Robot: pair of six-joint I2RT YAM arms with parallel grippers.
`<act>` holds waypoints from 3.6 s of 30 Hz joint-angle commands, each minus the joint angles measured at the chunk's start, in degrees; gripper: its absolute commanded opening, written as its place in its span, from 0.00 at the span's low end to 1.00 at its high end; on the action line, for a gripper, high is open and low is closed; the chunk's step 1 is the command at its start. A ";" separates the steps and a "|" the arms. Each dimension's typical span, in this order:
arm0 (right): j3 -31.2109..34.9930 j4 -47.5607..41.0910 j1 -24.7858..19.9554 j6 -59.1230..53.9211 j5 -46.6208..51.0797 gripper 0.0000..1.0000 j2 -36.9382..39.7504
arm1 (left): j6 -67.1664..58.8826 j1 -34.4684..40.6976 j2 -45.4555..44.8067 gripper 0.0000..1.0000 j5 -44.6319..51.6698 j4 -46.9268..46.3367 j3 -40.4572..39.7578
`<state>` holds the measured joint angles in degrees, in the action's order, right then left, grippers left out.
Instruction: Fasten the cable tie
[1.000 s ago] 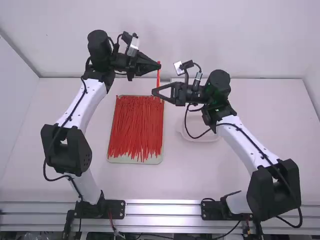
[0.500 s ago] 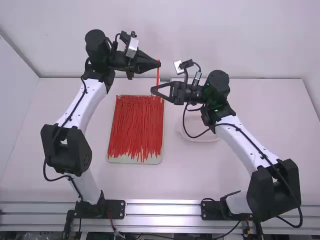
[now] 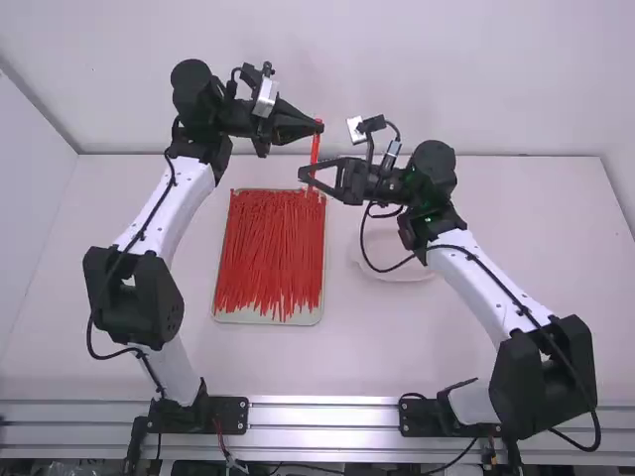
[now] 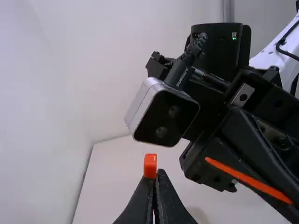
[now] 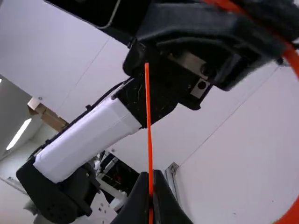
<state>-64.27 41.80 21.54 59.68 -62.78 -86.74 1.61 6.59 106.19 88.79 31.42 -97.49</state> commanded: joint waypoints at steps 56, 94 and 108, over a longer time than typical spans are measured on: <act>-1.66 -0.50 -3.19 0.52 2.67 0.00 0.15 | 0.50 1.66 -0.98 0.02 0.94 1.66 0.04; -1.70 3.23 -3.98 3.52 5.22 0.00 0.15 | 0.48 2.40 -0.98 0.02 0.94 1.62 0.07; -1.77 7.50 -3.93 5.88 5.64 0.00 0.15 | 0.33 2.32 -0.98 0.02 0.94 2.08 0.07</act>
<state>-64.27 48.86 18.31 65.30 -58.30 -86.74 2.07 8.80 106.19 88.36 33.10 -97.49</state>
